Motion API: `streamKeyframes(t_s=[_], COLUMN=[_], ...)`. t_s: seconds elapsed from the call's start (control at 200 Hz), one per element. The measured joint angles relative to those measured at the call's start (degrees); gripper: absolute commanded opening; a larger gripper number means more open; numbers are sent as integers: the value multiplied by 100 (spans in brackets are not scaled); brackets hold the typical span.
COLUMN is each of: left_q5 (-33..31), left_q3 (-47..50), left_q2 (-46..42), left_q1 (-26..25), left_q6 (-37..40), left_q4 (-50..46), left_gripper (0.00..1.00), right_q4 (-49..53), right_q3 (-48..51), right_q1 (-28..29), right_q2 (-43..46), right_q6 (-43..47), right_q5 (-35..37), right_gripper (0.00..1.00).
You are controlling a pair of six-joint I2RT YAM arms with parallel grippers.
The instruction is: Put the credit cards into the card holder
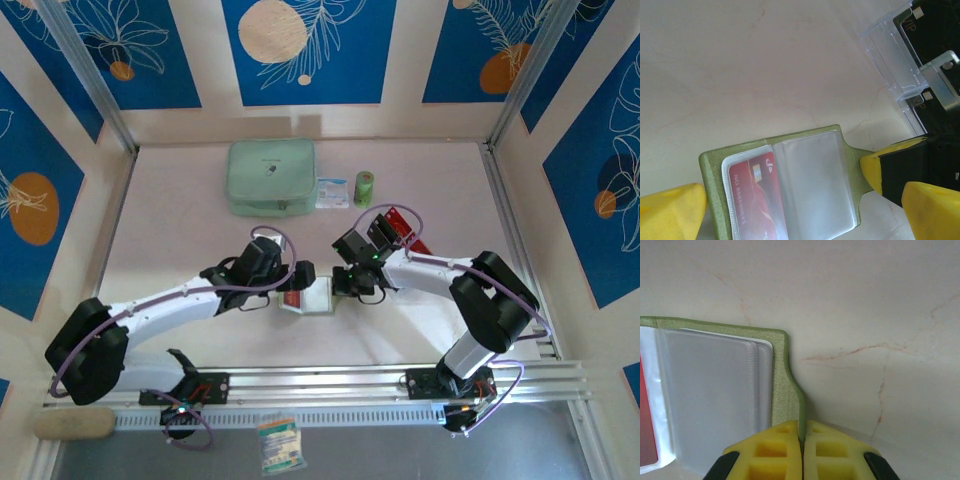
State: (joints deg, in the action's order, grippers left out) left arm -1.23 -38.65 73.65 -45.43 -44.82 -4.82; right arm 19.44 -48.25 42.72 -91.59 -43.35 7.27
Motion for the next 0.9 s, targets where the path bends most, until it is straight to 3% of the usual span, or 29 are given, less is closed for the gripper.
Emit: streamKeyframes(t_s=[0.205, 0.9], left_q5=[-7, -44], left_q3=[2, -323], left_q2=[9, -286], left_q1=[-92, -118], left_q6=[-81, -59], left_q4=[140, -50], left_gripper=[100, 100], right_q4=[-79, -85], right_q3=[72, 68], right_q1=[0, -11], right_q2=[48, 398], right_q6=[-74, -125], right_q5=[-22, -249], right_gripper=[9, 5])
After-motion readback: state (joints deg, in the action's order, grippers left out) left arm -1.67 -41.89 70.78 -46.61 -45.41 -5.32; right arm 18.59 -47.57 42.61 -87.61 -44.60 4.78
